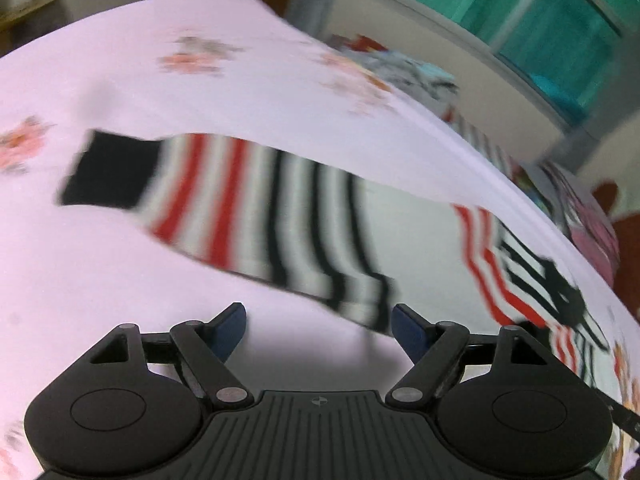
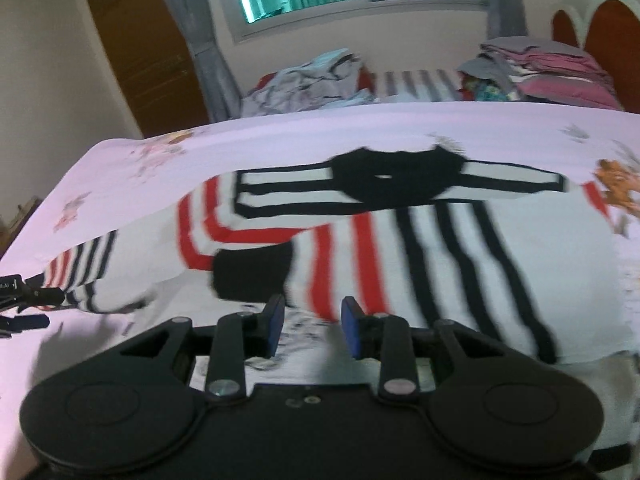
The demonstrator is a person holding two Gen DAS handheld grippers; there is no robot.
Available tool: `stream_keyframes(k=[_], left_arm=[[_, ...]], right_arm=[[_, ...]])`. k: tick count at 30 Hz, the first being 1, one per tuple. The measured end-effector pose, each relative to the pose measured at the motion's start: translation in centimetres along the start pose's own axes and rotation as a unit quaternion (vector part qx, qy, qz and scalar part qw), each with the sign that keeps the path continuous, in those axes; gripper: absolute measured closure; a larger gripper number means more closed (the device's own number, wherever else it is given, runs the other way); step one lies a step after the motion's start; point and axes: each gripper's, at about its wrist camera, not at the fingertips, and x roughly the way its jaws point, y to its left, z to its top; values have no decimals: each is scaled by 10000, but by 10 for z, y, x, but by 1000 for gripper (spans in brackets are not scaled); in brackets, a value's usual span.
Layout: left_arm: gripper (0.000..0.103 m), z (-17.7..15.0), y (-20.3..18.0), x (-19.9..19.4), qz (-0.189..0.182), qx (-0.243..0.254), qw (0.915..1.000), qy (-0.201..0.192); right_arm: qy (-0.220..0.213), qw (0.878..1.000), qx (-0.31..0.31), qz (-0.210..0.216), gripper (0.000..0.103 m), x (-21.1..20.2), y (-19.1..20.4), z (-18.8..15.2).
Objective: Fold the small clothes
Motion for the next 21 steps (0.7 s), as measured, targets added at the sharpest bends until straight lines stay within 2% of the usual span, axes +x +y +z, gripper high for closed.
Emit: stream_keyframes(k=[5,8,12,13,15,17,18,19,21], left_arm=[[24,10,48,9,126,-486,9987,-111],[24,18,74,20,-38,-865,9961,-186],[27,26,90,31,-414,-1367,9887,-464],[41,28,92,34,-453,-1448,9870,-533],[57,31,97,43,-467,-1622,9838,-598],[67,35,103,49,-498,-1813,9801,-631],[75,37,103,51,-488,-1796,9804,-647],[87,38,102,53,-459,-1751,9813,-656],[94,40,101,55,-481,-1746,9811,-676]], right_arm=[[59,9999,-128,80,72,16,29,4],[105,9997,-187,100,72,26,41,6],[166,9996,-210,55,72,39,51,8],[176,9996,-218,20,72,42,52,8],[193,9996,-213,-51,72,49,52,10],[191,9995,-200,-128,72,53,51,12],[177,9995,-198,-165,72,55,50,14],[148,9995,-181,-210,73,57,49,16],[92,9994,-159,-288,73,60,48,20]])
